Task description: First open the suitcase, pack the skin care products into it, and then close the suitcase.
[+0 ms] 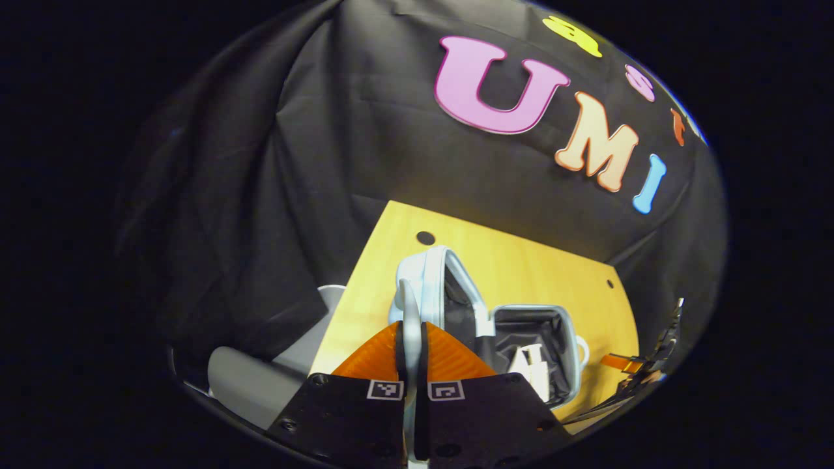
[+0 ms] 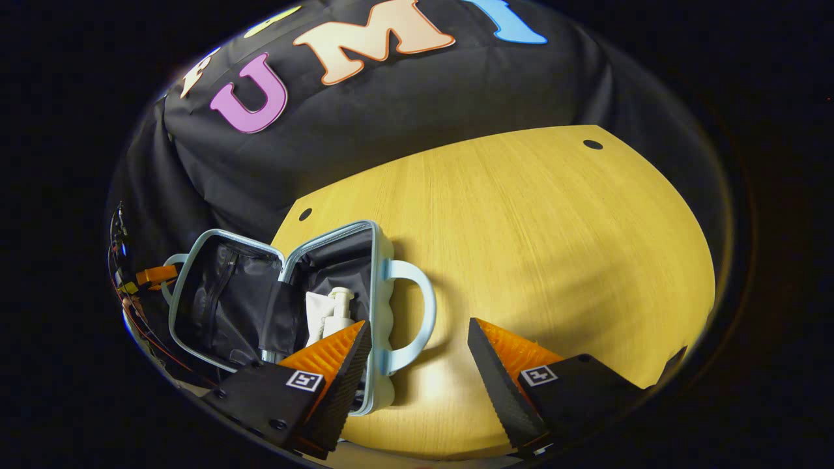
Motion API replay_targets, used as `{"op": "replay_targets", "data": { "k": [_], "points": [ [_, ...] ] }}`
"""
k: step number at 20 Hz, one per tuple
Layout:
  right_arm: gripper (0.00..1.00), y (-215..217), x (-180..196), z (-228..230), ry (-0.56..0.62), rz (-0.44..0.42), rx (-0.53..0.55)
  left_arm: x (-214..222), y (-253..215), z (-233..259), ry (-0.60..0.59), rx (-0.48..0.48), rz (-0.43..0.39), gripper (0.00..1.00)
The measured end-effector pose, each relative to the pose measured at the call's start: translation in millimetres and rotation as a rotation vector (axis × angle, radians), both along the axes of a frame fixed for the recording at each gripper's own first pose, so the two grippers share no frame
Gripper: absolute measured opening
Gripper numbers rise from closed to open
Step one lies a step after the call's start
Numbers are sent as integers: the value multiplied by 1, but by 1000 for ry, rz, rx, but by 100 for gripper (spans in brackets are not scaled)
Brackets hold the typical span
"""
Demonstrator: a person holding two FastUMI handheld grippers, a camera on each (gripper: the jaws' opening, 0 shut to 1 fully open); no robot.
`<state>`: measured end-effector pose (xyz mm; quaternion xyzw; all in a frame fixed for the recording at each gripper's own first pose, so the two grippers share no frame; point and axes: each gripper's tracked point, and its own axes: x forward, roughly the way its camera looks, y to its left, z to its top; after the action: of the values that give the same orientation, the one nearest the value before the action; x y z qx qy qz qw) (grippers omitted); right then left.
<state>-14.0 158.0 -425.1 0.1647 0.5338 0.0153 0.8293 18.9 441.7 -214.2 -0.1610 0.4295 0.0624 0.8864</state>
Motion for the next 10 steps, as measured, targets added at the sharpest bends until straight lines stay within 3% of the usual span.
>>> {"op": "replay_targets", "data": {
  "k": [10],
  "points": [
    [94,-62,-12,13,-28,-79,10,50,-157,54,-147,-174,-210,0]
  ]
}}
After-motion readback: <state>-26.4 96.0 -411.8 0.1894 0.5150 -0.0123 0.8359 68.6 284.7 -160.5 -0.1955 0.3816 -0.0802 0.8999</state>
